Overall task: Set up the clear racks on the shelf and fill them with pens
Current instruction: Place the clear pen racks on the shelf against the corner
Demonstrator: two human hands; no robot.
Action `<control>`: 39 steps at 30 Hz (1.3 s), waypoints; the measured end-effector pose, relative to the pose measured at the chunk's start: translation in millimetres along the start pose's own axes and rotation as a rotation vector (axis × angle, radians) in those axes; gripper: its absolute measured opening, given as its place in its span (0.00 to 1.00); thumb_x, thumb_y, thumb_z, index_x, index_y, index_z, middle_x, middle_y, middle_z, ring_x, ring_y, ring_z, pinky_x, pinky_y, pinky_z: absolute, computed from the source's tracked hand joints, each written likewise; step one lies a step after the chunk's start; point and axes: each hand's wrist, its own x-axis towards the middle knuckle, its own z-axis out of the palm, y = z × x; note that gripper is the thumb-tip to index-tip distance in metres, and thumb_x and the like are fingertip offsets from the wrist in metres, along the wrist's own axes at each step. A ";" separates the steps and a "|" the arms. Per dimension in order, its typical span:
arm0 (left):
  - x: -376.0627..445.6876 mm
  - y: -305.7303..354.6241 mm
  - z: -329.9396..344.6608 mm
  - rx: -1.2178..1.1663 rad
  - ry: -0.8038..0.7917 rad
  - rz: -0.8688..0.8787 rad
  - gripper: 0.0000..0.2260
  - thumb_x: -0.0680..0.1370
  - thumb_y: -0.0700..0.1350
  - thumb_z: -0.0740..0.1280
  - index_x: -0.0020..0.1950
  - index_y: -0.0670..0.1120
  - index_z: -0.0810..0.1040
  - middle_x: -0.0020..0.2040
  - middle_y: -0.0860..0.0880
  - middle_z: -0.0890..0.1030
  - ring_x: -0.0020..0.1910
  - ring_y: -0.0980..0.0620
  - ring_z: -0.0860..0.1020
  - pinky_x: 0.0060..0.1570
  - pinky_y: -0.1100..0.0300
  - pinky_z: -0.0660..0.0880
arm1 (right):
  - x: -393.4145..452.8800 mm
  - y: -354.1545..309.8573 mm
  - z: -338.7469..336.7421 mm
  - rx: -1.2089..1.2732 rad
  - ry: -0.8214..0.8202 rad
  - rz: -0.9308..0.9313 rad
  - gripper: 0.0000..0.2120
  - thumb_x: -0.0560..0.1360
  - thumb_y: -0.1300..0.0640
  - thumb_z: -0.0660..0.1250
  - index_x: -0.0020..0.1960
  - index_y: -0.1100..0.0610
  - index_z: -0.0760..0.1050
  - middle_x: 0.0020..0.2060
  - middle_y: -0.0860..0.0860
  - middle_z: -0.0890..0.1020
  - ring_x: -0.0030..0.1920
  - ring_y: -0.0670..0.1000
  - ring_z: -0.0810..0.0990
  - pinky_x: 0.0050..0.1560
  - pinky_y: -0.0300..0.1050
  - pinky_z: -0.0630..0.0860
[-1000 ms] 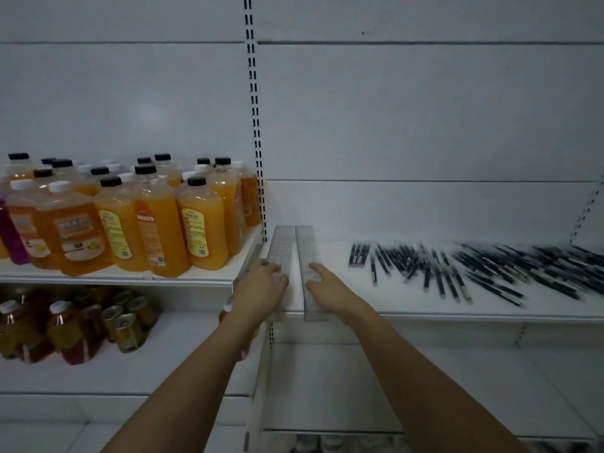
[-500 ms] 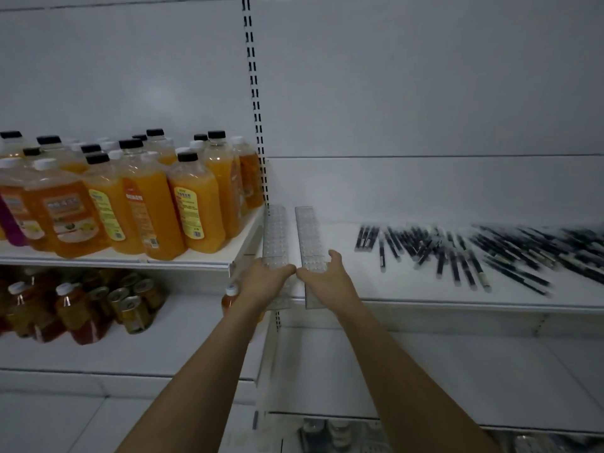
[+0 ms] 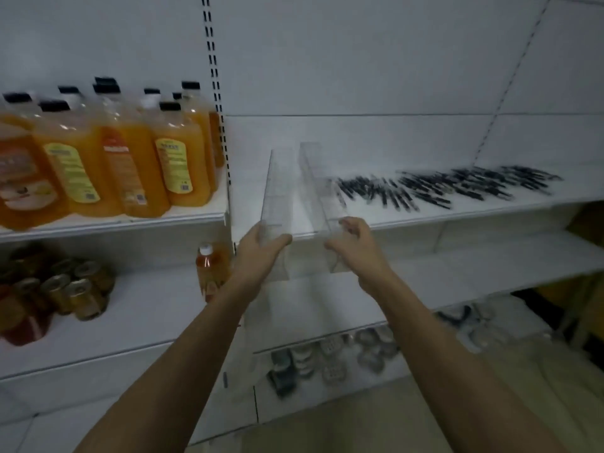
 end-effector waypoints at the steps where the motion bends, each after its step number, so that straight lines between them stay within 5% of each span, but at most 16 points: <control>1: -13.1 -3.9 2.7 -0.046 -0.036 0.028 0.22 0.77 0.45 0.71 0.69 0.54 0.70 0.54 0.61 0.76 0.52 0.59 0.76 0.51 0.61 0.73 | -19.4 8.4 -10.5 0.038 0.036 0.002 0.23 0.73 0.59 0.74 0.63 0.48 0.70 0.64 0.48 0.71 0.60 0.49 0.75 0.48 0.41 0.75; 3: -29.4 -14.1 14.7 -0.122 -0.087 0.030 0.24 0.76 0.47 0.72 0.69 0.58 0.69 0.54 0.65 0.76 0.52 0.60 0.78 0.53 0.60 0.77 | -56.4 25.3 -31.8 0.102 0.128 -0.003 0.23 0.73 0.61 0.74 0.63 0.49 0.69 0.61 0.47 0.72 0.52 0.38 0.78 0.41 0.37 0.78; 5: -39.5 -23.5 36.4 -0.169 -0.129 0.006 0.19 0.76 0.45 0.73 0.62 0.60 0.73 0.45 0.66 0.81 0.44 0.59 0.81 0.44 0.61 0.80 | -91.9 39.3 -51.3 0.147 0.233 0.000 0.22 0.74 0.62 0.72 0.63 0.50 0.68 0.59 0.45 0.73 0.44 0.31 0.78 0.36 0.32 0.77; 8: -61.9 -33.9 79.9 -0.171 -0.241 0.005 0.15 0.75 0.40 0.73 0.58 0.56 0.78 0.42 0.60 0.83 0.40 0.59 0.82 0.40 0.63 0.81 | -137.8 63.5 -84.0 0.173 0.405 0.025 0.22 0.74 0.61 0.73 0.62 0.47 0.68 0.59 0.44 0.74 0.53 0.40 0.78 0.43 0.36 0.78; 11: -86.4 -36.1 124.9 -0.165 -0.393 0.001 0.19 0.76 0.38 0.72 0.54 0.62 0.76 0.40 0.64 0.84 0.38 0.63 0.81 0.37 0.65 0.79 | -173.0 84.1 -121.5 0.172 0.579 0.062 0.24 0.73 0.58 0.75 0.62 0.42 0.68 0.61 0.43 0.73 0.61 0.50 0.75 0.54 0.48 0.78; 15: -115.8 -36.0 193.8 -0.141 -0.540 -0.031 0.18 0.76 0.37 0.71 0.51 0.62 0.77 0.40 0.63 0.84 0.40 0.60 0.83 0.38 0.65 0.79 | -205.5 105.9 -176.8 0.172 0.713 0.086 0.26 0.73 0.58 0.74 0.65 0.43 0.68 0.62 0.44 0.71 0.60 0.50 0.75 0.48 0.43 0.77; 20: -143.8 -28.1 288.8 -0.097 -0.669 -0.064 0.14 0.77 0.37 0.71 0.59 0.51 0.79 0.43 0.56 0.86 0.42 0.57 0.85 0.39 0.63 0.81 | -225.0 125.0 -259.8 0.165 0.768 0.106 0.27 0.72 0.58 0.75 0.64 0.40 0.69 0.62 0.42 0.71 0.58 0.47 0.76 0.50 0.42 0.77; 25: -156.7 -18.8 378.4 -0.043 -0.739 -0.058 0.15 0.76 0.41 0.72 0.62 0.48 0.79 0.52 0.48 0.85 0.50 0.46 0.84 0.49 0.49 0.83 | -238.3 131.5 -346.7 0.186 0.786 0.099 0.26 0.73 0.63 0.74 0.66 0.47 0.69 0.56 0.39 0.72 0.42 0.32 0.78 0.36 0.29 0.75; 27: -161.6 -14.2 417.0 -0.044 -0.771 -0.041 0.15 0.76 0.41 0.72 0.63 0.48 0.79 0.52 0.47 0.85 0.50 0.45 0.84 0.50 0.45 0.82 | -239.7 132.4 -384.2 0.172 0.795 0.096 0.26 0.73 0.61 0.74 0.67 0.48 0.68 0.54 0.36 0.71 0.43 0.30 0.77 0.36 0.27 0.74; 31: -162.8 -4.5 478.2 -0.044 -0.836 -0.025 0.16 0.76 0.41 0.73 0.63 0.49 0.79 0.51 0.51 0.86 0.49 0.47 0.85 0.50 0.45 0.82 | -233.6 136.6 -441.8 0.153 0.847 0.124 0.27 0.72 0.54 0.76 0.65 0.44 0.68 0.56 0.37 0.71 0.51 0.40 0.76 0.47 0.38 0.76; 35: -149.9 2.6 536.7 -0.054 -0.865 0.012 0.15 0.78 0.43 0.70 0.64 0.54 0.76 0.50 0.56 0.84 0.49 0.52 0.84 0.48 0.54 0.82 | -211.8 147.5 -491.8 0.134 0.872 0.133 0.25 0.72 0.52 0.76 0.64 0.43 0.68 0.56 0.34 0.71 0.50 0.39 0.78 0.50 0.42 0.79; 39: -124.3 -0.8 598.8 -0.056 -0.895 0.031 0.12 0.82 0.45 0.64 0.64 0.54 0.77 0.53 0.48 0.83 0.53 0.45 0.82 0.50 0.48 0.81 | -176.2 166.3 -539.9 0.105 0.898 0.138 0.16 0.76 0.45 0.69 0.61 0.40 0.70 0.61 0.40 0.74 0.56 0.44 0.78 0.52 0.46 0.80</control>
